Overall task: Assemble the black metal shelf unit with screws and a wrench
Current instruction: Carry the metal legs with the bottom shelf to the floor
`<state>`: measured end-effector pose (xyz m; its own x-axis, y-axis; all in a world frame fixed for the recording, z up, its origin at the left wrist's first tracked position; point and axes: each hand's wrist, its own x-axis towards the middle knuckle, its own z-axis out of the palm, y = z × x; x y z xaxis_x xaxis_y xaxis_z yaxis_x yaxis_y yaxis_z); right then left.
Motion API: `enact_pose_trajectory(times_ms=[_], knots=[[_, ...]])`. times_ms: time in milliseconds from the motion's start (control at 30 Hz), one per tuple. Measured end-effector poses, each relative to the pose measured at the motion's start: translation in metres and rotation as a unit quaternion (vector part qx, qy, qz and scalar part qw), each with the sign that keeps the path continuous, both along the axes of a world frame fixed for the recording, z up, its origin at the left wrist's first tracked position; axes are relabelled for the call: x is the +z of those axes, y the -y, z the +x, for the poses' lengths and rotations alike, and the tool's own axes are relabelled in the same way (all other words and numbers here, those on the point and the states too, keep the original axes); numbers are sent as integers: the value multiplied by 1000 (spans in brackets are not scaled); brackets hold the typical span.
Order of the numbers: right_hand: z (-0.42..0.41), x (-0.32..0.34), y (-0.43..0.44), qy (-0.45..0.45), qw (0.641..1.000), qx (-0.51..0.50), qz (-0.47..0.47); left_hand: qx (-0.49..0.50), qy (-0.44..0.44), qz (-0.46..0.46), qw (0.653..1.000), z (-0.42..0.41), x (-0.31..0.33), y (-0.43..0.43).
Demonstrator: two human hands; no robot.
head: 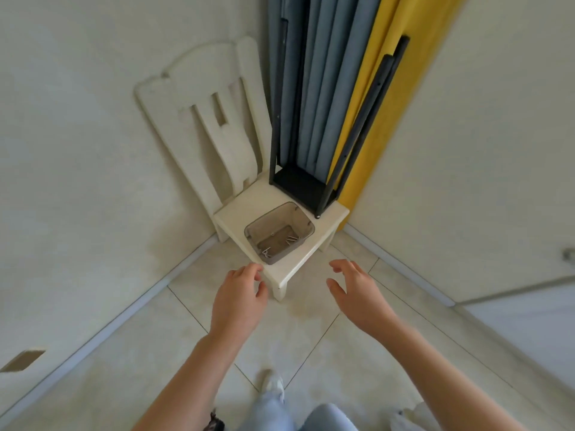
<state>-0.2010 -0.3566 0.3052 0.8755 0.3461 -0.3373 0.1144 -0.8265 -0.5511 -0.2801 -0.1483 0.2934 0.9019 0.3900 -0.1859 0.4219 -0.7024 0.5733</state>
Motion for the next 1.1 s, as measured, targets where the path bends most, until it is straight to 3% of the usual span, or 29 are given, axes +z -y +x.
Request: enact_pose_trajectory(times_ms=[333,667,833,1100], knots=[[156,0,29,12,1000,-11,25,-2,4,-18,1000,149,-1,29],[321,20,82,3,997,80,18,112,-2,-51,992,284,3,109],[389,24,87,15,994,106,28,111,5,-58,992,344,7,125],[454,16,67,4,996,68,62,90,17,-61,994,415,5,115]])
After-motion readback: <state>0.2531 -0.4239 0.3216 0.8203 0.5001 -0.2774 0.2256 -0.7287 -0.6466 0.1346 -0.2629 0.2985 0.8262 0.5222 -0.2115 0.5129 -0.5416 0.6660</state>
